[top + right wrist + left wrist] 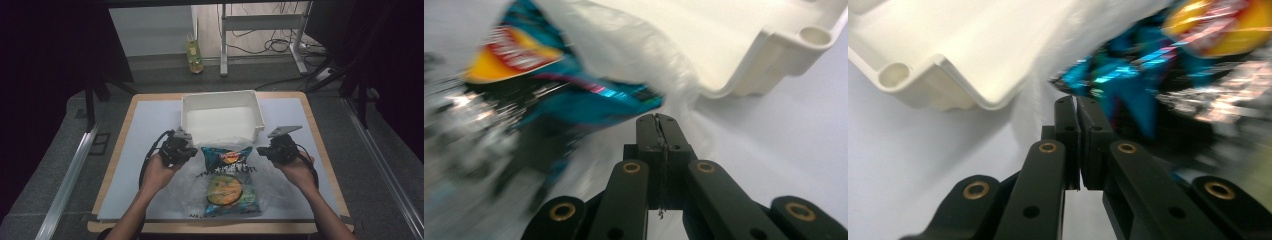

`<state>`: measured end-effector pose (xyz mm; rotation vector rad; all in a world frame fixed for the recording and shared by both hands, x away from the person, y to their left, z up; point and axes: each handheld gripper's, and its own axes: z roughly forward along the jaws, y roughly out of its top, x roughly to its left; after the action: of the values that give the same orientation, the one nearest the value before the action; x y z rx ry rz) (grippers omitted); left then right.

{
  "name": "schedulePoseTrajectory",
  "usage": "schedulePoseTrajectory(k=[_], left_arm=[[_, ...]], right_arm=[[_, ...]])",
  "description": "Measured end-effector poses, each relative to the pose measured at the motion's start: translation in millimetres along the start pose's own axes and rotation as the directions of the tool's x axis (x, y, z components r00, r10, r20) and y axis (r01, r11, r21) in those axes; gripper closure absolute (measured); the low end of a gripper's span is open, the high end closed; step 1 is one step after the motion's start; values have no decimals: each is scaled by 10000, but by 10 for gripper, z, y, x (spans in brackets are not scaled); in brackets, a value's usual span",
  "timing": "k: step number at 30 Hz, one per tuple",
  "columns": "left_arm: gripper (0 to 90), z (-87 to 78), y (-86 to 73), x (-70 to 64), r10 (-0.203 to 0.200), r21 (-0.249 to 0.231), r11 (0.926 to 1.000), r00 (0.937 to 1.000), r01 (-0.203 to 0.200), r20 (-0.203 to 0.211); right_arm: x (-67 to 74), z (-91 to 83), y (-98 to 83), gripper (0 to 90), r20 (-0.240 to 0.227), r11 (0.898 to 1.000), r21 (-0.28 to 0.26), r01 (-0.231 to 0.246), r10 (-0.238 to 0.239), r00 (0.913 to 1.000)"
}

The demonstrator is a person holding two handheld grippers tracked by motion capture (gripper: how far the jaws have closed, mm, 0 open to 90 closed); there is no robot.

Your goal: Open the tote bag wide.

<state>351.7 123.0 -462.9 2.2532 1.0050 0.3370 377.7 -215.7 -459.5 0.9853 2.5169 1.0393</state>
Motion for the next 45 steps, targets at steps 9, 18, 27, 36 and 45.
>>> schedulePoseTrajectory(k=[9,18,27,36,45], left_arm=[[886,460,-16,209,-334,784,9961,9955,404,-886],[891,591,-215,137,-365,1065,9935,9983,412,-459],[892,408,-433,-62,187,1247,9921,9996,-157,-223],[893,219,-689,-166,501,1195,9918,9981,-456,-346],[893,-30,-1028,-87,37,946,9955,9999,-23,-146]], right_arm=[[-206,335,-18,889,512,9978,343,-559,541,9972],[-303,502,-280,889,488,9909,774,-1098,1062,9931],[-116,314,-462,889,411,9935,969,-597,559,9976],[10,49,-717,892,628,9926,1150,-400,330,9975],[53,-236,-985,893,728,9906,1242,-567,479,9962]])
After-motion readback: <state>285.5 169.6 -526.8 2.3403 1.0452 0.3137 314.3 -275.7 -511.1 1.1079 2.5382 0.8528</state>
